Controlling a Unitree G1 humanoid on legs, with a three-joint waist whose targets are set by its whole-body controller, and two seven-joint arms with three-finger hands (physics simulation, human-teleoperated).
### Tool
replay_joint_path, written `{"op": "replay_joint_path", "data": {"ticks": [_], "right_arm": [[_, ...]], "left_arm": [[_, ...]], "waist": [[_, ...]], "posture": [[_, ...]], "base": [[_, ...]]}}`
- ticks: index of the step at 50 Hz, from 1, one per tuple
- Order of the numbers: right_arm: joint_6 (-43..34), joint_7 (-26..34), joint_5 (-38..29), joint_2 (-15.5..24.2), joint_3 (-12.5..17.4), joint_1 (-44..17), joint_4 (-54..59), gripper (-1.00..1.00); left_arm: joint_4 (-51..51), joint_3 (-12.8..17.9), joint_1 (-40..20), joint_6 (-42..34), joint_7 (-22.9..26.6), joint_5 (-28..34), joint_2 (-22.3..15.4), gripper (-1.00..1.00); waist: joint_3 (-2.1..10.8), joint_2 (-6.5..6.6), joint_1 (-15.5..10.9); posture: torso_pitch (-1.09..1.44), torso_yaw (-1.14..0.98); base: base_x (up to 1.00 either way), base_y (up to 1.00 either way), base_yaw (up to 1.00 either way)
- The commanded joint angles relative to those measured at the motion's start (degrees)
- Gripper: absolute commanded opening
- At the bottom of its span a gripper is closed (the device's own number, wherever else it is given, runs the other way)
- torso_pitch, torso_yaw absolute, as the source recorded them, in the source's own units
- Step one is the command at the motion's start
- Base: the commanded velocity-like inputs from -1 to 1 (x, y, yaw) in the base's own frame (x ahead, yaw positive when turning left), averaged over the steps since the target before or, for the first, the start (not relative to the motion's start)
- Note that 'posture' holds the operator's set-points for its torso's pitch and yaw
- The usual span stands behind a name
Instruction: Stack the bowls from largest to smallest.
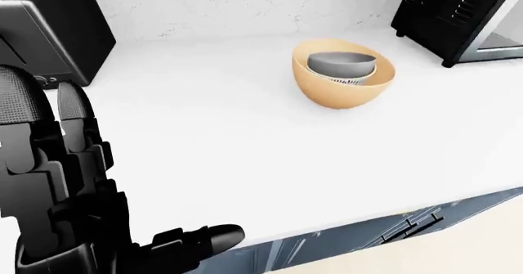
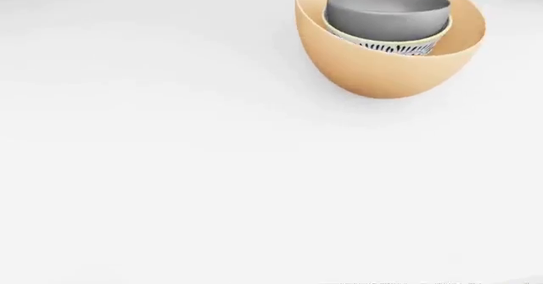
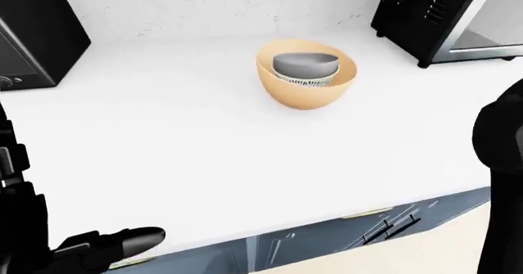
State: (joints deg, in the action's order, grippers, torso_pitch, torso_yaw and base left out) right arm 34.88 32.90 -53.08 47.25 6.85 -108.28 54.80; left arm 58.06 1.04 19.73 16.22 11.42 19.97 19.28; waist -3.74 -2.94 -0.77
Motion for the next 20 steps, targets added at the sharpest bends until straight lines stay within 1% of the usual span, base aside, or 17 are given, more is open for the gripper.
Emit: {"op": "replay_joint_path", "data": {"ticks": [1, 6, 10, 12, 17, 20], "right_arm": [[-0.43, -0.27, -0.04, -0.32, -0.67, 1.78, 0.45, 1.00], [-1.23, -2.24, -0.02, -0.34, -0.78, 3.47, -0.34, 1.00], [-1.72, -2.71, -0.02, -0.27, -0.86, 3.25, -0.13, 1.00], [-1.52, -3.42, -0.16, -0.36, -0.94, 4.09, -0.45, 1.00], [-1.34, -4.51, -0.84, -0.22, -1.21, 2.08, 0.94, 1.00], [-1.26, -5.11, -1.18, -0.14, -1.26, 1.92, 1.30, 1.00]], "left_arm": [[1.94, -0.60, -0.26, 1.20, -0.15, -0.12, 0.20, 1.00], [1.94, -0.65, -0.13, 1.15, -0.01, -0.29, 0.07, 1.00], [1.94, -0.75, 0.02, 1.32, -0.02, -0.30, 0.08, 1.00], [1.94, -0.74, 0.14, 1.50, -0.03, -0.34, 0.16, 1.00], [1.94, -0.67, 0.20, 1.64, 0.12, -0.44, 0.32, 1.00], [1.94, -0.64, 0.17, 1.66, 0.15, -0.46, 0.34, 1.00]], "waist": [[-0.38, 0.31, -0.30], [-0.01, -0.08, -0.07], [-0.19, 0.03, -0.20], [-0.34, 0.17, -0.30], [-0.32, 0.42, -0.38], [-0.32, 0.52, -0.39]], "posture": [[0.00, 0.00], [0.00, 0.00], [0.00, 0.00], [0.00, 0.00], [0.00, 0.00], [0.00, 0.00]], "base": [[0.00, 0.00, 0.00], [0.00, 0.00, 0.00], [0.00, 0.00, 0.00], [0.00, 0.00, 0.00], [0.00, 0.00, 0.00], [0.00, 0.00, 0.00]]}}
